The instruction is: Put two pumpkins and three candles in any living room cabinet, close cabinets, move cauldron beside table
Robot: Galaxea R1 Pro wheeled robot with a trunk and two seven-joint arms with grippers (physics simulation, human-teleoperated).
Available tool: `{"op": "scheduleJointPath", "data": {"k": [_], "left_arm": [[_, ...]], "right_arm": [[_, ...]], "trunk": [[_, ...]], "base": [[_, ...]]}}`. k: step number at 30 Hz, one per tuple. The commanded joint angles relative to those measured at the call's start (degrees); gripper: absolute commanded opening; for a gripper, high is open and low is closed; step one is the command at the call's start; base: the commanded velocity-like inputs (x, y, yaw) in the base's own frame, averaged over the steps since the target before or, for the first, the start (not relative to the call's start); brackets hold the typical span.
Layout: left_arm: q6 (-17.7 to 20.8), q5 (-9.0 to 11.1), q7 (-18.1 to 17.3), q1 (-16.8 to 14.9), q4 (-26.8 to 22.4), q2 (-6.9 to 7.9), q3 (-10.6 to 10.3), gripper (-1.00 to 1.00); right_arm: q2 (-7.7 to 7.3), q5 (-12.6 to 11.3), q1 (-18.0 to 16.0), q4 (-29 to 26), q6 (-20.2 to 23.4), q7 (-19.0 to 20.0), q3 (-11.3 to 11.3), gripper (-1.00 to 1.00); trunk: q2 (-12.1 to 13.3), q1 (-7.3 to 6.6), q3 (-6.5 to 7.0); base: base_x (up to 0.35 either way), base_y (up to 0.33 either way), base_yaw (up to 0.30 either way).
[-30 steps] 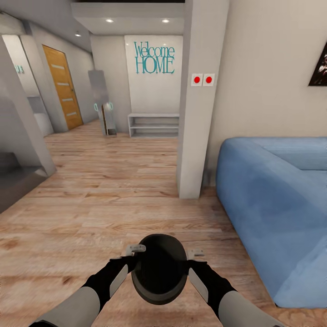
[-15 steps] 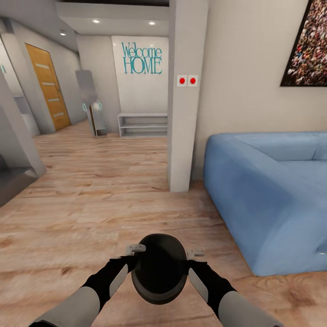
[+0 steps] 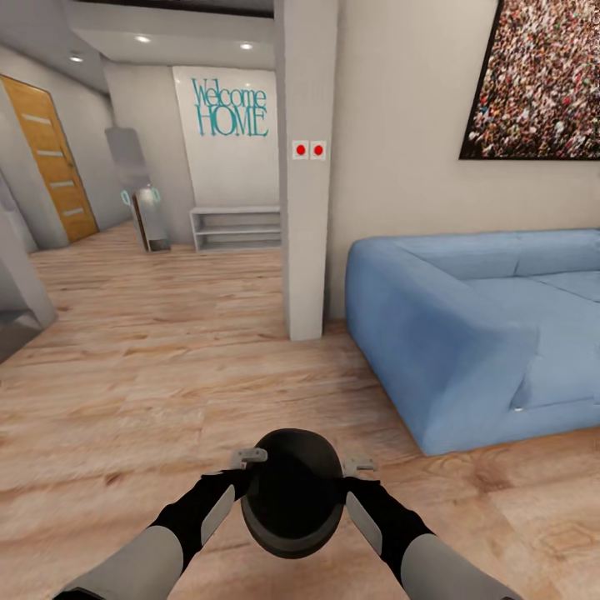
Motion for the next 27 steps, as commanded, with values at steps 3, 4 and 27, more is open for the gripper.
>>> {"op": "scheduleJointPath", "data": {"k": [3, 4, 27], "left_arm": [[0.2, 2.2, 0.3, 0.0, 0.0, 1.44, -1.1, -1.0], [0.2, 2.2, 0.3, 0.0, 0.0, 1.44, -1.1, -1.0], [0.2, 2.2, 0.3, 0.0, 0.0, 1.44, -1.1, -1.0]], "right_arm": [[-0.3, -0.9, -0.1, -3.0, -0.2, -0.2, 0.6, -1.0], [-0.3, -0.9, -0.1, -3.0, -0.2, -0.2, 0.6, -1.0], [-0.3, -0.9, -0.1, -3.0, -0.2, -0.2, 0.6, -1.0]], "trunk": [[0.0, -0.06, -0.05], [0.0, -0.06, -0.05], [0.0, -0.06, 0.34]], "base": [[-0.34, 0.0, -0.026], [-0.34, 0.0, -0.012], [-0.13, 0.0, -0.186]]}}
